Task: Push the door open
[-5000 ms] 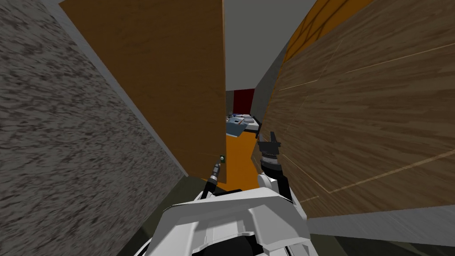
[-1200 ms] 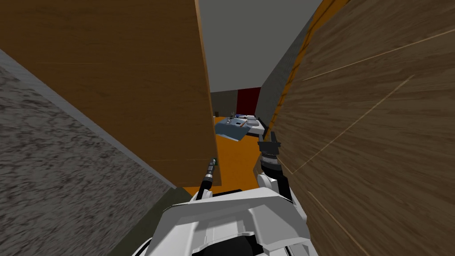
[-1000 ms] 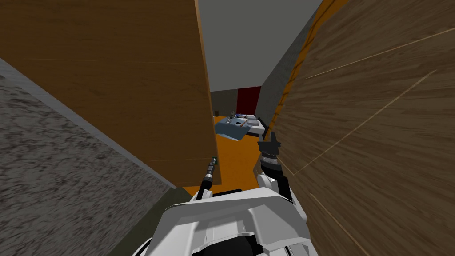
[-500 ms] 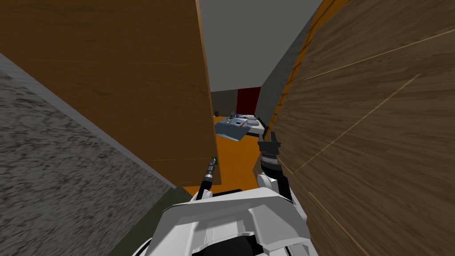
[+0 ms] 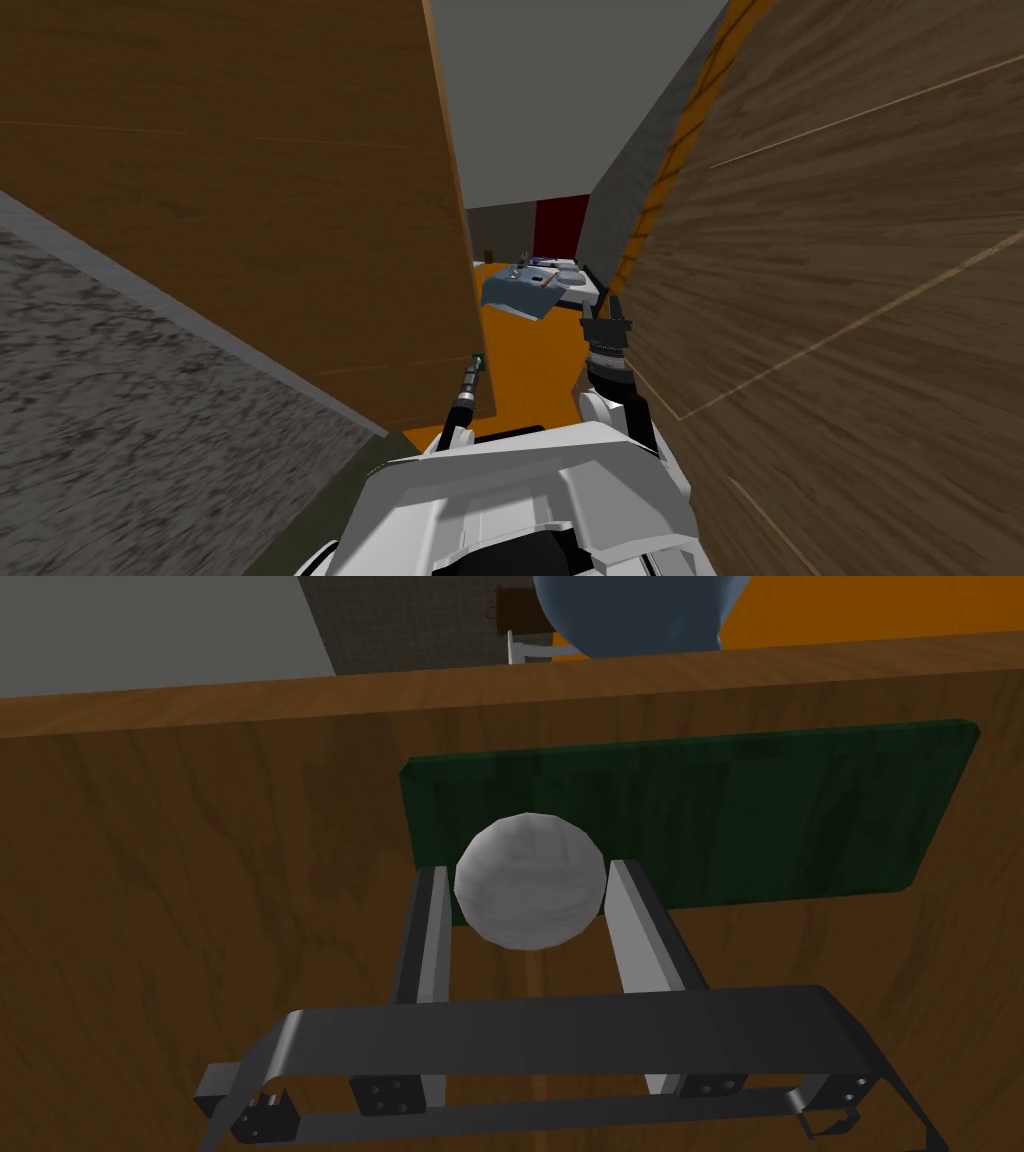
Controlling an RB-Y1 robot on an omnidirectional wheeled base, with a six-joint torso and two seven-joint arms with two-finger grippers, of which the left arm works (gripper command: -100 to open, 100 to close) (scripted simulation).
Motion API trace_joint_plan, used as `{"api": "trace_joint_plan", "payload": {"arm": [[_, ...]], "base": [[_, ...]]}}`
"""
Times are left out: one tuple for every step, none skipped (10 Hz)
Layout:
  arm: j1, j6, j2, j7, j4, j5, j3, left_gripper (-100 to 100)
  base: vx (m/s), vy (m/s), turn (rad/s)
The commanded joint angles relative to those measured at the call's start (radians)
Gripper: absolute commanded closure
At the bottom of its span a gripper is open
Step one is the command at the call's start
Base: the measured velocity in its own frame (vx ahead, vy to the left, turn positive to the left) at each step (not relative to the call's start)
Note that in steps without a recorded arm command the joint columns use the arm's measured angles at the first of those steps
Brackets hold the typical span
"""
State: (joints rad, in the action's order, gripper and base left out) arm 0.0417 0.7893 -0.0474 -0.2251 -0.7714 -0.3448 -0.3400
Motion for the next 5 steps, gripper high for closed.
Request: {"api": "trace_joint_plan", "payload": {"arm": [[0.016, 0.011, -0.018, 0.001, 0.016, -0.011, 0.028, 100], [0.018, 0.011, -0.022, -0.001, 0.018, -0.015, 0.040, 100], [0.018, 0.011, -0.022, -0.001, 0.018, -0.015, 0.040, 100], [0.018, 0.011, -0.022, -0.001, 0.018, -0.015, 0.040, 100], [0.021, 0.011, -0.028, -0.005, 0.022, -0.022, 0.060, 100]], "base": [[0.176, -0.087, 0.071], [0.214, -0.072, 0.041], [0.143, -0.039, 0.019], [0.045, -0.001, -0.003], [0.075, -0.029, 0.075]]}}
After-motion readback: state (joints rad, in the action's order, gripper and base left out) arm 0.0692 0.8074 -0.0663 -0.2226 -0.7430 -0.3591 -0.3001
